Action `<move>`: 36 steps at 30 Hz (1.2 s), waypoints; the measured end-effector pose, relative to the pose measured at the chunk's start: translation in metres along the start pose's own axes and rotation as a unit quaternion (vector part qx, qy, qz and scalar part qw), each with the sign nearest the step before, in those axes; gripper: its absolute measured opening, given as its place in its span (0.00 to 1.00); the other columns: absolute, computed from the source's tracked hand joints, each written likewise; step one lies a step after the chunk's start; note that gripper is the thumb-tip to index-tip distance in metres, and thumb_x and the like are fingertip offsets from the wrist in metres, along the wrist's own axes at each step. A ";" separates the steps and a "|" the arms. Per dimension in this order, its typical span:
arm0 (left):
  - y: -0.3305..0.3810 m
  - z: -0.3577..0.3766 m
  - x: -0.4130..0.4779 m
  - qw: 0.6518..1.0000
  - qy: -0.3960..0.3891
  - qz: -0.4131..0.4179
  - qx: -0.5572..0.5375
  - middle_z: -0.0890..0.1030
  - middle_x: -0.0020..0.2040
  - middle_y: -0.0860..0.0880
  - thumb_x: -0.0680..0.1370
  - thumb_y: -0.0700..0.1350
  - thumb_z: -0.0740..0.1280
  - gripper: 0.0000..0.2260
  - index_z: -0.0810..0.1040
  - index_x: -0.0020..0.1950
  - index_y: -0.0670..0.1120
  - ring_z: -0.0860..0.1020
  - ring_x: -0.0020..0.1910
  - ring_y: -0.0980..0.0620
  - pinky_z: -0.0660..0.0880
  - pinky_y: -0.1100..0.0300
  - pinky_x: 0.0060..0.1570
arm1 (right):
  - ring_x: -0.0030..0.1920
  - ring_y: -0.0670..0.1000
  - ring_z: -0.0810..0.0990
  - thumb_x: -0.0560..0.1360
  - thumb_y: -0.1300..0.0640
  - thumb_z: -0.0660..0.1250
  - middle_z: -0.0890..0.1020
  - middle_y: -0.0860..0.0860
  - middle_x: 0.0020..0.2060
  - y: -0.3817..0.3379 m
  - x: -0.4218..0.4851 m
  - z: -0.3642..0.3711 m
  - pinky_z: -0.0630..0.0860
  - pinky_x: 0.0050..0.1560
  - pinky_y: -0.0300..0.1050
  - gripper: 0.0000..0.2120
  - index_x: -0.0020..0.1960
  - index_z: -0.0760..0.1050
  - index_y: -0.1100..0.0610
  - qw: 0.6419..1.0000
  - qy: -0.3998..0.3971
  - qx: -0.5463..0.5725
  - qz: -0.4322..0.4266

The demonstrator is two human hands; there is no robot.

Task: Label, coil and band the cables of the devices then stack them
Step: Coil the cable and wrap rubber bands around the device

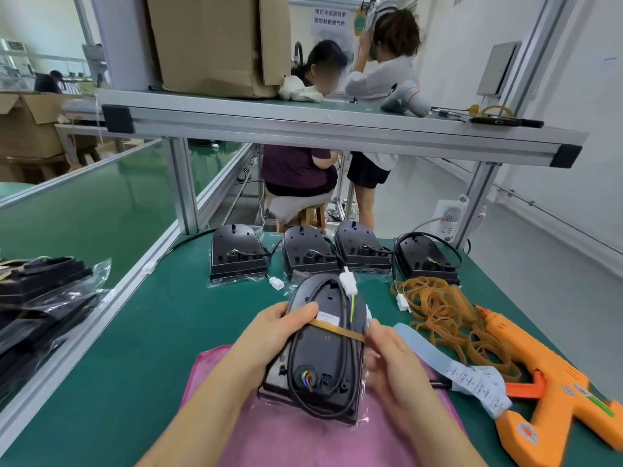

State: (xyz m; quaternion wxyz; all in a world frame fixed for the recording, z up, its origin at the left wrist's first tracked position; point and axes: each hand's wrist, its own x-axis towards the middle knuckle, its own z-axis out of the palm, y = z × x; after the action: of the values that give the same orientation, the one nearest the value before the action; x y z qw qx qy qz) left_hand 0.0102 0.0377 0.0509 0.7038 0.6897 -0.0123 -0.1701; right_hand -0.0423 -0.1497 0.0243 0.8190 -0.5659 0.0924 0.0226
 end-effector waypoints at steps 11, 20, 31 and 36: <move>0.021 -0.020 -0.018 0.995 -0.044 0.029 0.088 0.80 0.61 0.61 0.70 0.72 0.62 0.18 0.78 0.54 0.67 0.79 0.57 0.61 0.70 0.59 0.61 | 0.65 0.65 0.74 0.68 0.56 0.69 0.78 0.65 0.61 0.006 0.001 0.023 0.65 0.69 0.64 0.26 0.63 0.75 0.66 0.977 0.021 0.198 0.082; -0.035 -0.012 -0.050 0.985 -0.015 -0.052 -0.166 0.83 0.58 0.46 0.75 0.61 0.62 0.25 0.79 0.63 0.46 0.81 0.58 0.48 0.74 0.46 0.61 | 0.51 0.59 0.83 0.69 0.53 0.66 0.84 0.62 0.51 0.012 -0.010 0.047 0.81 0.49 0.59 0.19 0.52 0.82 0.65 0.918 0.048 0.384 0.089; -0.009 -0.017 -0.034 0.985 0.060 0.066 -0.145 0.85 0.50 0.44 0.64 0.43 0.72 0.24 0.77 0.59 0.42 0.84 0.47 0.47 0.81 0.50 0.46 | 0.59 0.55 0.78 0.66 0.37 0.64 0.82 0.56 0.56 0.016 -0.040 0.056 0.68 0.63 0.51 0.31 0.61 0.76 0.57 0.949 0.092 0.260 0.150; 0.021 -0.059 -0.007 0.993 -0.017 0.072 -0.094 0.84 0.54 0.43 0.65 0.40 0.75 0.24 0.79 0.60 0.48 0.83 0.47 0.45 0.81 0.49 0.43 | 0.67 0.57 0.72 0.64 0.30 0.60 0.73 0.56 0.67 0.004 -0.038 0.021 0.66 0.68 0.54 0.44 0.72 0.65 0.54 0.946 0.157 0.267 0.096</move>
State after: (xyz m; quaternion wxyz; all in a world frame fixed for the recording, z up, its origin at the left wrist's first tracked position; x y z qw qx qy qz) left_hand 0.0229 0.0965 0.0698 0.7759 0.6143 -0.0581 -0.1314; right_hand -0.0779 -0.1262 0.0345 0.9093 -0.3110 0.2762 -0.0131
